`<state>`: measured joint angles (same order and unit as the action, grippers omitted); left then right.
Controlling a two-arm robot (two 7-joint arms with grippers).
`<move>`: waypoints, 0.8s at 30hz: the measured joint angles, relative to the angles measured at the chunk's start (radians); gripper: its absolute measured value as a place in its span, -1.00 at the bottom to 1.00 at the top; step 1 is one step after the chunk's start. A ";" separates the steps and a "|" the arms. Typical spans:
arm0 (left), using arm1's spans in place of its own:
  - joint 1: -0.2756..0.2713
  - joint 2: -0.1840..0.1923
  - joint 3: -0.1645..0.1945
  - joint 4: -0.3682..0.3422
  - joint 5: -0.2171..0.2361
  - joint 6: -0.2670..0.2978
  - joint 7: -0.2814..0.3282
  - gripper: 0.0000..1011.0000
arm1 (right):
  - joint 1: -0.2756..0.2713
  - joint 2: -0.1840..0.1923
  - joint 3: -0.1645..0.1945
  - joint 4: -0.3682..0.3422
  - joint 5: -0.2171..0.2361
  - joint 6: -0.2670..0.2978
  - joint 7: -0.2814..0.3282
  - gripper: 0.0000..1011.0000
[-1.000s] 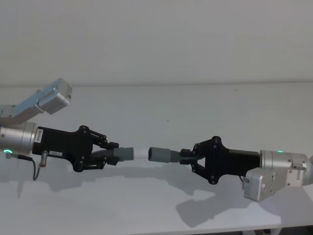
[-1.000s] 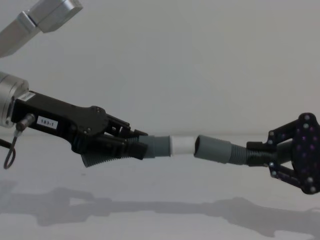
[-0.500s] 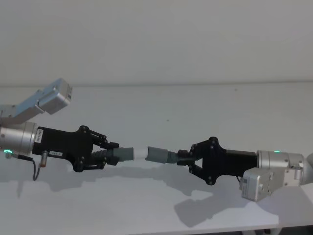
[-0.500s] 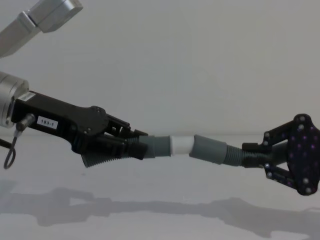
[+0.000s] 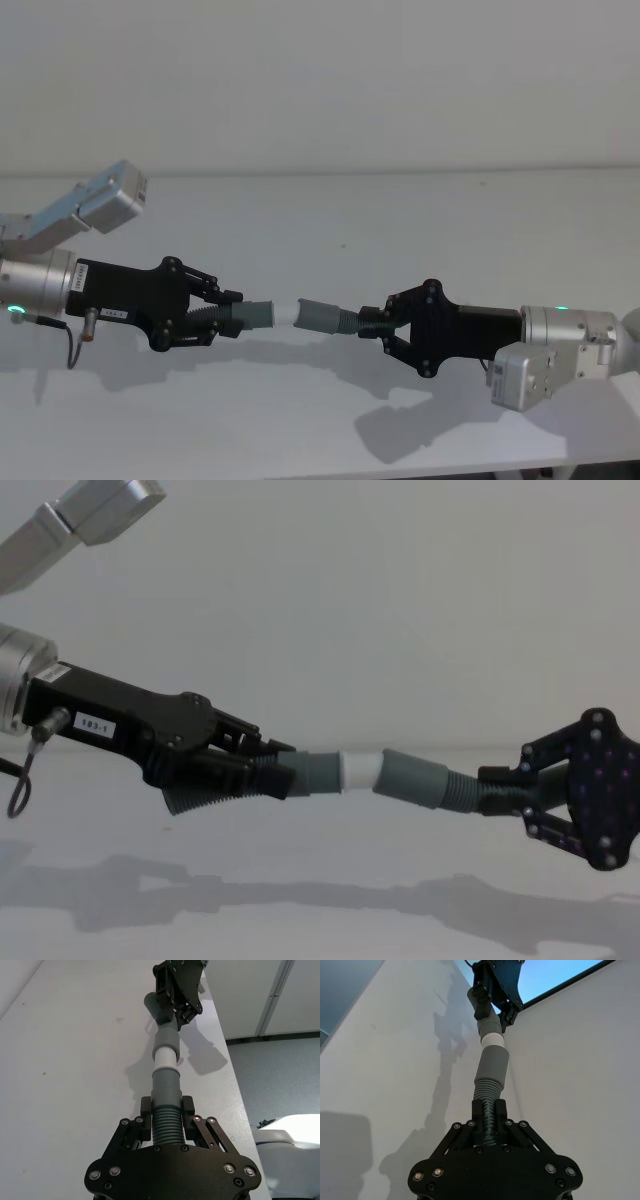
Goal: Use both hands to pick up one end of the pipe from the table, align the ends, and insert them.
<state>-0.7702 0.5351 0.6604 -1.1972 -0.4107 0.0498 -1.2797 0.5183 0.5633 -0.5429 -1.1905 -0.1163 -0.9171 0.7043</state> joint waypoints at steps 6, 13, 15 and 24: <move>0.000 0.000 0.000 0.000 0.000 0.000 0.000 -0.36 | 0.006 0.000 -0.004 0.005 -0.002 -0.004 -0.003 -0.75; 0.000 0.000 0.000 0.000 0.000 0.000 0.000 -0.36 | 0.012 0.000 -0.008 0.008 -0.004 -0.008 -0.008 -0.75; 0.000 0.000 0.000 0.000 0.000 0.000 0.000 -0.36 | 0.014 0.001 -0.009 0.009 -0.005 -0.009 -0.009 -0.75; 0.000 0.000 0.000 0.000 0.000 0.000 0.000 -0.36 | 0.019 0.001 -0.014 0.010 -0.008 -0.014 -0.014 -0.75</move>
<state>-0.7702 0.5351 0.6605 -1.1972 -0.4108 0.0498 -1.2796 0.5378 0.5647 -0.5567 -1.1801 -0.1241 -0.9310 0.6902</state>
